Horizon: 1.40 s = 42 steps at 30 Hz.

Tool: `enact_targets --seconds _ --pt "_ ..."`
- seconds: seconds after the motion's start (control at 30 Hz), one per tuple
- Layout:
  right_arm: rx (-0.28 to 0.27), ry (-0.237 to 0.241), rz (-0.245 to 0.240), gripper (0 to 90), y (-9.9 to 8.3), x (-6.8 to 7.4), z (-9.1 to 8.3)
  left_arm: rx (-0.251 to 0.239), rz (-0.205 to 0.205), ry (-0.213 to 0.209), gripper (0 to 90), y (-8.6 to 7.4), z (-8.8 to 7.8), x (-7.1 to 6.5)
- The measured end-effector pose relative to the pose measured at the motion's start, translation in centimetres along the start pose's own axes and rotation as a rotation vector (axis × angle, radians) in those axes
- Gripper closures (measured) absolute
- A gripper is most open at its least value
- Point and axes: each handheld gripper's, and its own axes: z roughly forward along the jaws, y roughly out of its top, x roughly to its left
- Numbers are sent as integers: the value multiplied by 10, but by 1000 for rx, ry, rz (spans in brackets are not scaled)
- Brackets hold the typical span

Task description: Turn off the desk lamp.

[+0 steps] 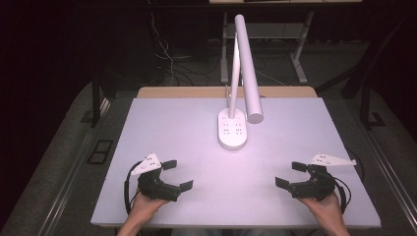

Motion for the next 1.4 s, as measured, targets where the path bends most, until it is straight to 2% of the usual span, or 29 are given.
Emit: enact_targets --seconds 0.17,0.53,1.1,1.4 --pt "-6 12 20 6 0 -1 -2 0 0 -2 0 0 1 0" --pt "-2 20 31 6 -1 -4 -6 5 3 -6 0 0 1 0" --pt "36 9 36 6 3 -3 -9 -3 -2 2 0 0 -1 -1" --pt "61 21 51 7 14 -8 -9 1 0 1 0 -1 -1 0"
